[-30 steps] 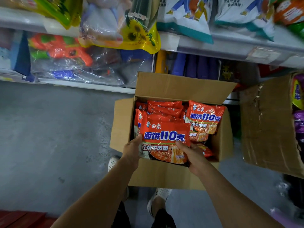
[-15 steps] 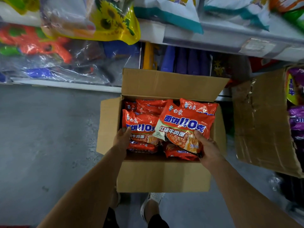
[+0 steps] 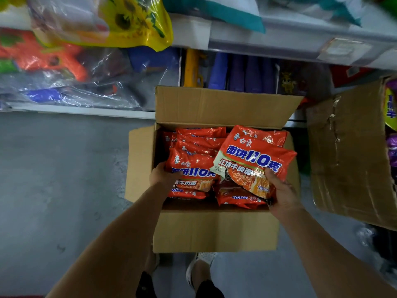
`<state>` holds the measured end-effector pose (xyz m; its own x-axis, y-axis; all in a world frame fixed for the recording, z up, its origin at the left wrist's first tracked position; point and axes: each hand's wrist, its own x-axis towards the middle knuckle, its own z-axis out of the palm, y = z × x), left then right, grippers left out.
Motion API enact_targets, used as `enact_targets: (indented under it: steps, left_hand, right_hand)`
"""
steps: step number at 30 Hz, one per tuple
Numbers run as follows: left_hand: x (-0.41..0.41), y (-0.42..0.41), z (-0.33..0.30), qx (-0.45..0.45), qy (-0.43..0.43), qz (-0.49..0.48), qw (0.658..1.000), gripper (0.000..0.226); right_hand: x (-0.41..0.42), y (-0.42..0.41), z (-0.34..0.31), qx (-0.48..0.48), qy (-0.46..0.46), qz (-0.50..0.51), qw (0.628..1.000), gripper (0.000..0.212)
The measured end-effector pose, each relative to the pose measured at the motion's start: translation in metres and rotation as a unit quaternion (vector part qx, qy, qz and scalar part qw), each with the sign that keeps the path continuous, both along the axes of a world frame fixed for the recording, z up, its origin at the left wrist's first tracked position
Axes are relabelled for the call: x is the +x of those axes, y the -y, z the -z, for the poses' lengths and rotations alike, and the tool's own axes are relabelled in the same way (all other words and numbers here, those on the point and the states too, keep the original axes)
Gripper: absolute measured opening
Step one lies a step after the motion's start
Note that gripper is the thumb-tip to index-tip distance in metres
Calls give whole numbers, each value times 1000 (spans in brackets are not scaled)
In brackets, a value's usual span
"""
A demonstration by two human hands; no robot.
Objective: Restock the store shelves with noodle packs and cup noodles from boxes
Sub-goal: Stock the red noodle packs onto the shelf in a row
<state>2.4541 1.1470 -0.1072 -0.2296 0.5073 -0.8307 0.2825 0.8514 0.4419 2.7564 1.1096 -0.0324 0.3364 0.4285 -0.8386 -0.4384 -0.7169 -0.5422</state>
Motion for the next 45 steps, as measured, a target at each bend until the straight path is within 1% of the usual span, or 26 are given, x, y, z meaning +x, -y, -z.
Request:
enact_targets:
  steps: [2,5,7,9,11,13,15,19,21,23,26,27,30,31,32,34,35,38,39,42,43,45]
  left_hand:
    - [0,2,0,-8,1,31,999,54]
    - [0,4,-3,-12,-16,69,997,54]
    - [-2,3,-7,-9,-25,82,996,53]
    - [-5,2,-18,-5,11,41,999,43]
    - [-10,0,-35,0,65,-20,998,38]
    - [-18,-3,-55,18,104,-61,993,40]
    - [-27,-4,-81,29,123,-91,988,41]
    - [-46,-5,-135,40,143,-128,981,37]
    - [-58,-4,-168,48,153,-136,978,45]
    - [-69,-2,-202,60,162,-143,975,47]
    - [-77,2,-257,85,171,-177,966,38]
    - [-79,4,-276,93,179,-185,962,41]
    - [-93,10,-332,113,198,-199,953,63]
    - [-98,11,-350,118,201,-201,951,64]
    - [-103,12,-369,124,203,-202,950,60]
    - [-111,13,-408,142,202,-207,947,40]
    - [-116,13,-425,153,203,-209,944,35]
    - [-129,17,-473,178,200,-210,940,50]
    - [-133,17,-486,186,197,-214,939,48]
    - [-140,12,-526,208,198,-220,932,35]
    - [-142,10,-539,218,201,-217,930,35]
    - [-145,7,-563,243,204,-206,926,39]
  right_hand:
    - [1,1,0,5,2,5,1000,48]
    - [2,2,-2,6,4,17,1000,47]
    - [2,2,-8,7,3,18,1000,35]
    - [1,3,-16,13,-1,22,1000,21]
    - [0,3,-28,17,-4,27,999,18]
    - [-2,3,-43,19,-9,26,999,22]
    - [-5,5,-63,26,-14,18,999,28]
    - [-14,5,-105,19,-24,3,1000,53]
    - [-20,5,-132,15,-31,-6,999,58]
    - [-24,5,-162,19,-37,-26,999,60]
    - [-27,2,-205,28,-43,-54,997,60]
    - [-27,1,-219,36,-43,-65,996,61]
    - [-31,-3,-262,70,-55,-98,991,63]
    - [-31,-6,-276,78,-58,-106,990,63]
    - [-33,-8,-291,85,-60,-115,988,63]
    - [-36,-15,-320,100,-64,-136,984,65]
    - [-39,-18,-335,110,-68,-150,980,66]
    - [-46,-28,-381,139,-77,-186,970,70]
    - [-48,-33,-395,149,-75,-195,967,70]
    - [-55,-52,-437,191,-65,-217,955,60]
    - [-57,-59,-451,206,-59,-226,950,61]
    - [-61,-69,-478,240,-56,-233,941,74]
